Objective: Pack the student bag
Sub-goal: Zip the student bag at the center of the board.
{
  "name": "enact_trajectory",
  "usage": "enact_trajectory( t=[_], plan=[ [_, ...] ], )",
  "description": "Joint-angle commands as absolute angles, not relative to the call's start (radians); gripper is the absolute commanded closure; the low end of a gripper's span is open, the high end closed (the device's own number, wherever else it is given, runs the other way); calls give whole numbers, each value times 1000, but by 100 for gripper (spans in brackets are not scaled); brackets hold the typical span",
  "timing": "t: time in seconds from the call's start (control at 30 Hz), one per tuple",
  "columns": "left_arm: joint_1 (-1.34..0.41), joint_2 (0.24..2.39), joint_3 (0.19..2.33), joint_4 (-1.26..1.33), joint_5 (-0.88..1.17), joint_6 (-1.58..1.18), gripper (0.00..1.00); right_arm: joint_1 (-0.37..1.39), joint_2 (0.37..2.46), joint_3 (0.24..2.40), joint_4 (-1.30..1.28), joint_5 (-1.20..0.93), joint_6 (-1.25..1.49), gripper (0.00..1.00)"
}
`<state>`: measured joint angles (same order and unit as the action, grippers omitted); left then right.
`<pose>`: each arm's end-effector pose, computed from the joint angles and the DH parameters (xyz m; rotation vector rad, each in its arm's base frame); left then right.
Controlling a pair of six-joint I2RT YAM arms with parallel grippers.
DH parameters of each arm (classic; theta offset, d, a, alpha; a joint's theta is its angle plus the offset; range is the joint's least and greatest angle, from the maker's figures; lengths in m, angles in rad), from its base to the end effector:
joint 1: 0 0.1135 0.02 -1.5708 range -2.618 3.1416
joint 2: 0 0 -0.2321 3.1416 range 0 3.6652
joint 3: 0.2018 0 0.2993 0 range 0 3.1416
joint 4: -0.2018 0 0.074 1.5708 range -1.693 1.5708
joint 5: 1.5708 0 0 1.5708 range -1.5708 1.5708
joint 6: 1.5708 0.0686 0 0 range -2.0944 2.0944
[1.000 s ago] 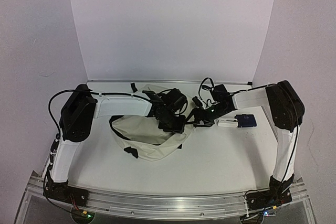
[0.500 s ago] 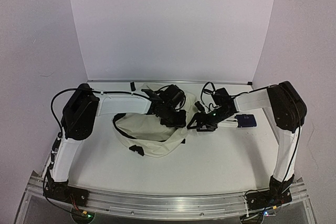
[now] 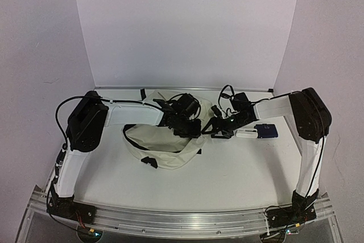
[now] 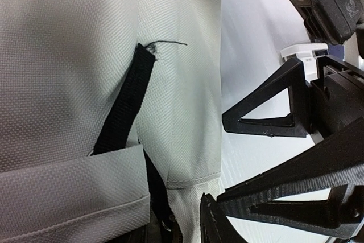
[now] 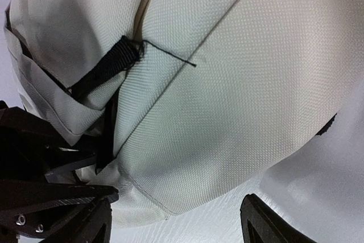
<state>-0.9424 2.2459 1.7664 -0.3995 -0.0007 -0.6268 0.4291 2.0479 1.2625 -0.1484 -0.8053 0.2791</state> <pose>0.3197 -0.4399 0.1028 0.4043 2.5426 -0.6549 0.3874 0.2316 0.0571 -0.5423 2.4891 1.2962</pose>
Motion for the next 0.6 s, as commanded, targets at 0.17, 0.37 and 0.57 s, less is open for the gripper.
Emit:
enact_trajectory(
  t=[0.17,0.37,0.57],
  plan=[
    [-922,2123,1672,-219,-104,-643,66,417,2075,1275,-27,-773,345,26],
    [-920,2116,1648,-182,-99,-658,66,410,2093,1295,-8,-727,359,31],
    [-913,2103,1619,-147,-87,-673,63,407,2122,1310,51,-734,385,32]
  ],
)
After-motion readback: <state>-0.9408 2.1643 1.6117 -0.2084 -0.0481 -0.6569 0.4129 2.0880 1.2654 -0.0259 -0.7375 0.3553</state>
